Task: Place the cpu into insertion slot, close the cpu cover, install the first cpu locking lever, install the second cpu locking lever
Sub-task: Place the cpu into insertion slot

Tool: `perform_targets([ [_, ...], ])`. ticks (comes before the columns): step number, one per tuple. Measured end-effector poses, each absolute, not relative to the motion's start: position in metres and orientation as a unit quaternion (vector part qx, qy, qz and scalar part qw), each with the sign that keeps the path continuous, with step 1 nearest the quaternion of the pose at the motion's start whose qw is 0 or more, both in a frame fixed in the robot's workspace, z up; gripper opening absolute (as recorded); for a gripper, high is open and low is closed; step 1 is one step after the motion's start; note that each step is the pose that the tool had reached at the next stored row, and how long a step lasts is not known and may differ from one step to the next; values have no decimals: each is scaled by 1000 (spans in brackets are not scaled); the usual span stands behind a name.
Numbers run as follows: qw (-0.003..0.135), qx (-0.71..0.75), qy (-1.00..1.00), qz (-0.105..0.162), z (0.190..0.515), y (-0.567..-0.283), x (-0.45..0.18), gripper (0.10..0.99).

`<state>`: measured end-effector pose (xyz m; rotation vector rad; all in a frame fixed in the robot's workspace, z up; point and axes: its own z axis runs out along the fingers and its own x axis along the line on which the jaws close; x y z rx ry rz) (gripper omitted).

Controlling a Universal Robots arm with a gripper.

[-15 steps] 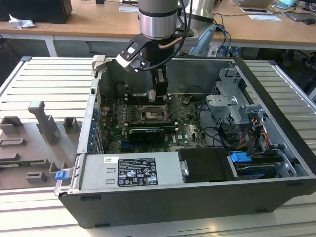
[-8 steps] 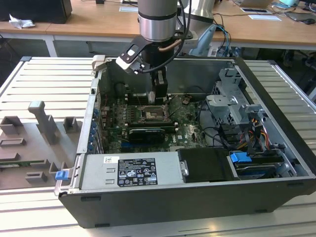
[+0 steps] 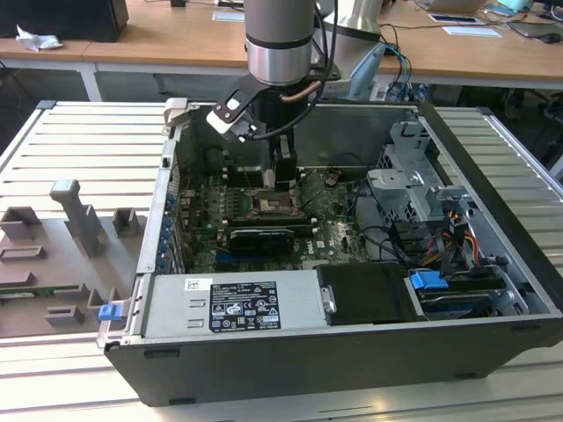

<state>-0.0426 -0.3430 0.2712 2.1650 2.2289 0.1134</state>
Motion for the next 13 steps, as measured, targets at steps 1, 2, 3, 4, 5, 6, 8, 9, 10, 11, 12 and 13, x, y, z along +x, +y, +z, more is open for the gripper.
perform_targets([
  [1,16,698,715,36,269,-343,-43,529],
  [2,16,699,714,36,266,-343,-43,529],
  [3,16,700,713,36,263,-343,-43,529],
  [4,16,700,713,36,263,-343,-43,529],
  [5,16,700,713,37,262,-343,-43,529],
  [6,16,700,713,37,262,-343,-43,529],
  [8,16,700,713,37,261,-343,-43,529],
  [9,16,700,713,37,261,-343,-43,529],
  [10,16,700,713,37,260,-343,-43,529],
  [11,16,700,713,37,260,-343,-43,529],
  [12,16,700,713,37,259,-343,-43,529],
  [13,16,700,713,37,256,-343,-43,529],
])
